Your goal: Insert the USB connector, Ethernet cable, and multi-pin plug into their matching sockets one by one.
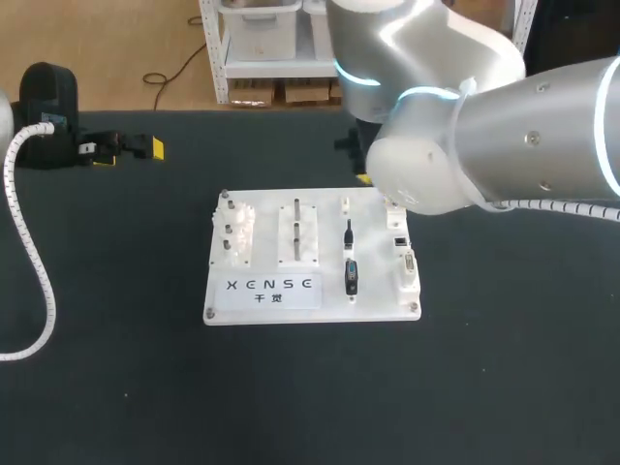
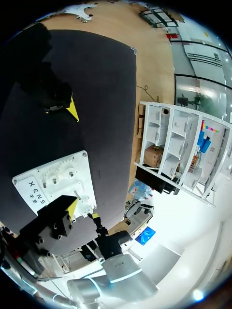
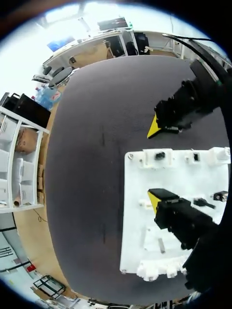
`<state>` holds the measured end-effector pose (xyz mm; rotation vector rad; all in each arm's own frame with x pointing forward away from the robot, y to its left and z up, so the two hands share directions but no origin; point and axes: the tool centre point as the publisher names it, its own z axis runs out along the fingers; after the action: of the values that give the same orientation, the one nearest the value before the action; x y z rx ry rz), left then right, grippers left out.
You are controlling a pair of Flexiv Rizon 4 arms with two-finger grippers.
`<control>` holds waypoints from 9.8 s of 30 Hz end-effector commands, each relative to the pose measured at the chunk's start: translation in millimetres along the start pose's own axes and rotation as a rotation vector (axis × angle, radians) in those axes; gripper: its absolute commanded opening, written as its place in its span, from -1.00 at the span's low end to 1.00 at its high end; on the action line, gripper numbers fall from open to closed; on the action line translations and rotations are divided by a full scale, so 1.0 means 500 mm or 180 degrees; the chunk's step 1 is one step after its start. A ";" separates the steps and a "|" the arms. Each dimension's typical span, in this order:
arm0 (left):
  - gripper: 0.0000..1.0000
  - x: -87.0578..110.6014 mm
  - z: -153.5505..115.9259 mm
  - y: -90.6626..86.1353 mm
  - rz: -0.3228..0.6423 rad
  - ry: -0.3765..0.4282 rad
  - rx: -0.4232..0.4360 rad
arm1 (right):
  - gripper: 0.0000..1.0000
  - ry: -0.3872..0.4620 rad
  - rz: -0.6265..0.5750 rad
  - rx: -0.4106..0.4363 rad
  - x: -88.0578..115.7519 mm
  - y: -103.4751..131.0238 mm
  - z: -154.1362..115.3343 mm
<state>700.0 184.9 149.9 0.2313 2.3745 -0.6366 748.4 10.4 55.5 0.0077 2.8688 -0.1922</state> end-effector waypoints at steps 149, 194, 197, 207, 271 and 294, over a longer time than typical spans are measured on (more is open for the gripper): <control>1.00 0.000 0.000 0.000 0.0000 0.0000 0.0000 | 1.00 0.0067 0.0080 -0.0225 0.164 0.019 -0.069; 1.00 0.000 0.000 0.000 0.0000 0.0000 0.0000 | 1.00 0.0548 -0.0187 -0.0459 0.304 0.123 -0.037; 1.00 0.000 0.000 0.000 0.0000 0.0000 0.0000 | 1.00 0.0569 -0.0172 -0.0446 0.307 0.122 -0.031; 1.00 0.000 0.000 0.000 0.0000 0.0000 0.0000 | -0.19 0.0590 -0.0048 -0.0397 0.305 0.118 -0.012; 1.00 0.000 0.000 0.000 0.0000 0.0000 0.0000 | -1.00 0.0085 0.0308 -0.0046 0.283 -0.048 -0.087; 1.00 0.000 0.000 0.000 0.0000 0.0000 0.0000 | -1.00 0.0057 0.0277 -0.0014 0.288 -0.049 -0.083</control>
<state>700.0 184.9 149.9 0.2314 2.3745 -0.6366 599.8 -9.2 61.5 0.1314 2.8857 -0.1709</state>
